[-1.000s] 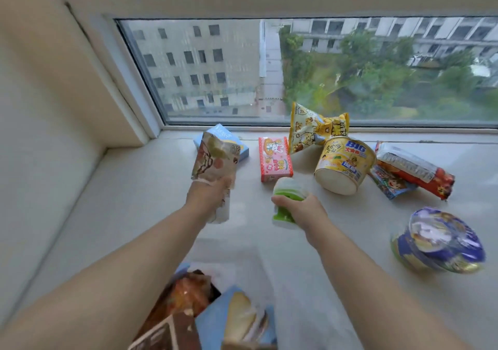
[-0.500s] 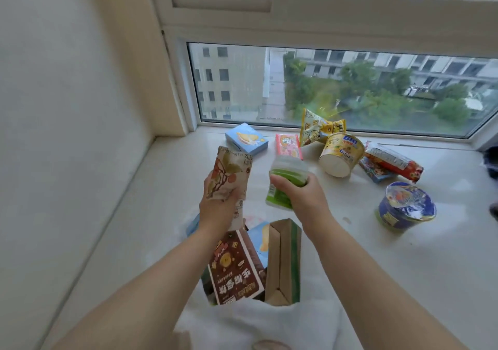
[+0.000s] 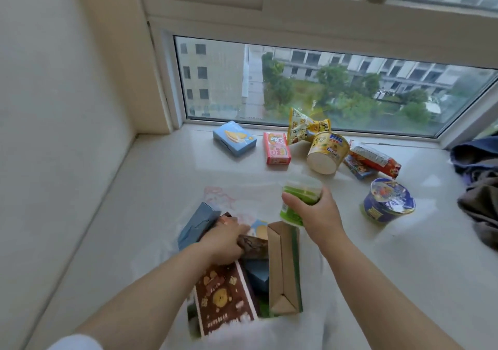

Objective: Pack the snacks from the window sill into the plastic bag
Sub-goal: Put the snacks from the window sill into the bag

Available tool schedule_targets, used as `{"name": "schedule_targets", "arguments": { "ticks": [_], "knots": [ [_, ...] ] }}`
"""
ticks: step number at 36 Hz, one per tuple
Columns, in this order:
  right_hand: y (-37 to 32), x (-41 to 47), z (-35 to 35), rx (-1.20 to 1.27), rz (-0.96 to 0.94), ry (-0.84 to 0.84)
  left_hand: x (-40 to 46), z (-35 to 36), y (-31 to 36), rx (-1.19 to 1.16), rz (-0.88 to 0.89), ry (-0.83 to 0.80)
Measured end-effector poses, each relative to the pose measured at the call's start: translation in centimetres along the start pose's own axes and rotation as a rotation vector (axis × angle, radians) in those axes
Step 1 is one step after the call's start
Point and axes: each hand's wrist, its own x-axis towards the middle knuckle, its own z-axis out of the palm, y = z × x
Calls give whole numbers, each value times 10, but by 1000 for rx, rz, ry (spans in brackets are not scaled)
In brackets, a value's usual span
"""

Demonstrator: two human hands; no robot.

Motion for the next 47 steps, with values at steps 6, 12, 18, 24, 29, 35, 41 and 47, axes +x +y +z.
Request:
{"name": "schedule_targets", "arguments": {
  "ticks": [6,12,18,24,29,35,41,47],
  "knots": [
    [-1,-1,43,-195,-80,-128,-4,28,-1,-35,-140,38],
    [-10,0,78,-375,-173,-188,-41,26,-11,-73,-44,239],
    [16,-4,117,-543,-118,-213,-75,24,-61,5,-521,506],
    [29,-18,144,-719,-153,-283,-101,22,-98,-231,-683,390],
    [47,-51,162,-767,-213,-389,-129,-11,-111,-437,-641,522],
    [68,-90,183,-1160,-413,-795,-147,-7,-102,-418,-577,513],
    [58,-98,186,-1021,-270,-811,-150,-3,-96,-264,-513,526],
    [30,-87,146,-1059,-591,-451,-141,-10,-72,-33,-459,585]
  ]
}}
